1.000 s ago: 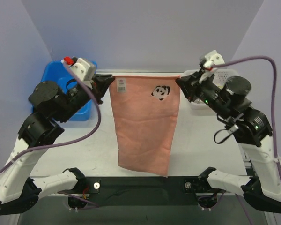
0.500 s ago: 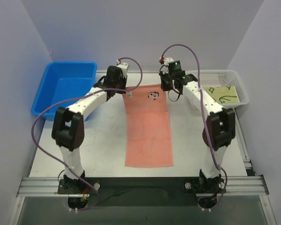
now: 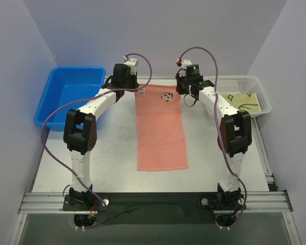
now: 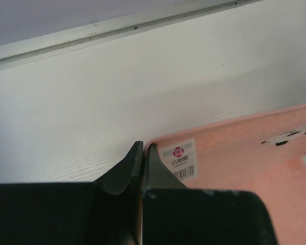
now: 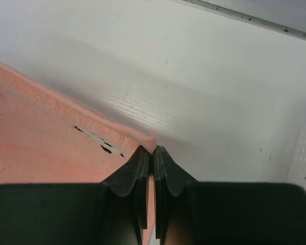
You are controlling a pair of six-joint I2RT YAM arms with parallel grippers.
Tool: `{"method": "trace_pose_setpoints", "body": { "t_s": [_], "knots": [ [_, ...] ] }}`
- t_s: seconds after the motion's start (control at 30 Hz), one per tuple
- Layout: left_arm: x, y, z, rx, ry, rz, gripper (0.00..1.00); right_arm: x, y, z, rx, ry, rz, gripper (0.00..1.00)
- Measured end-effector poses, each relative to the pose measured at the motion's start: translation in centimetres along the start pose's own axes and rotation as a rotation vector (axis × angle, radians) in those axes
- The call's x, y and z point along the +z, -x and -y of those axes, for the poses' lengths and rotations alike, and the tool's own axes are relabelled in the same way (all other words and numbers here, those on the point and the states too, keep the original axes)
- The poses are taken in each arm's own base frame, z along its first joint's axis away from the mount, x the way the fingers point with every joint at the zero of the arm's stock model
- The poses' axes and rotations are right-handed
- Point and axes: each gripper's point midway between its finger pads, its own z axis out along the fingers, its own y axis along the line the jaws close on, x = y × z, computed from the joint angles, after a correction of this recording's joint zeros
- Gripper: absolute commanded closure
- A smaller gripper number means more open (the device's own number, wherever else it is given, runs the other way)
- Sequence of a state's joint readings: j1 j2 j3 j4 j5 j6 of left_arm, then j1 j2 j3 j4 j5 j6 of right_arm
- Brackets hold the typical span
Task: Fold and stack the towels
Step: Fold the towel
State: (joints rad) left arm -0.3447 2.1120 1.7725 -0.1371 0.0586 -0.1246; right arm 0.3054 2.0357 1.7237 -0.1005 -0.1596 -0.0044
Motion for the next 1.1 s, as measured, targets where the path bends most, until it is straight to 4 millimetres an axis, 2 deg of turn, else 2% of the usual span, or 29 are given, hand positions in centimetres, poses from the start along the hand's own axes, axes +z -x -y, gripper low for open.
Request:
{"method": "trace_pose_setpoints", "body": {
  "t_s": [0.07, 0.17, 0.33, 0.5, 0.67, 0.87, 0.97, 1.1],
  "knots": [
    [-0.4, -0.3, 0.5, -0.001, -0.033, -0.002, 1.0, -0.4, -0.3, 0.2, 0.003, 0.0, 0.0, 1.0],
    [-2.0, -1.5, 1.4, -0.008, -0.079, -0.029, 1.0, -1.7, -1.5, 0.1, 0.006, 0.009, -0.019, 1.0],
    [-6.1, -2.6, 3.0, -0.034, -0.137, -0.043, 1.0, -4.5, -2.7, -0.7, 0.006, 0.036, -0.021, 1.0],
    [-10.5, -4.2, 5.7, -0.059, -0.193, -0.068, 1.0, -8.2, -4.7, -1.5, 0.013, 0.052, -0.02, 1.0],
    [-13.8, -8.6, 8.1, -0.065, -0.213, -0.161, 1.0, -11.6, -8.8, -2.4, 0.047, 0.053, -0.06, 1.0],
    [-17.4, -14.3, 7.9, -0.164, -0.179, -0.281, 1.0, -14.6, -13.8, -5.8, 0.054, 0.097, -0.142, 1.0],
    [-19.1, -16.1, 8.6, -0.188, -0.179, -0.317, 1.0, -16.2, -15.4, -6.9, 0.079, 0.109, -0.162, 1.0],
    [-20.6, -18.1, 10.2, -0.19, -0.202, -0.354, 1.0, -17.6, -17.8, -6.8, 0.145, 0.095, -0.185, 1.0]
  ]
}}
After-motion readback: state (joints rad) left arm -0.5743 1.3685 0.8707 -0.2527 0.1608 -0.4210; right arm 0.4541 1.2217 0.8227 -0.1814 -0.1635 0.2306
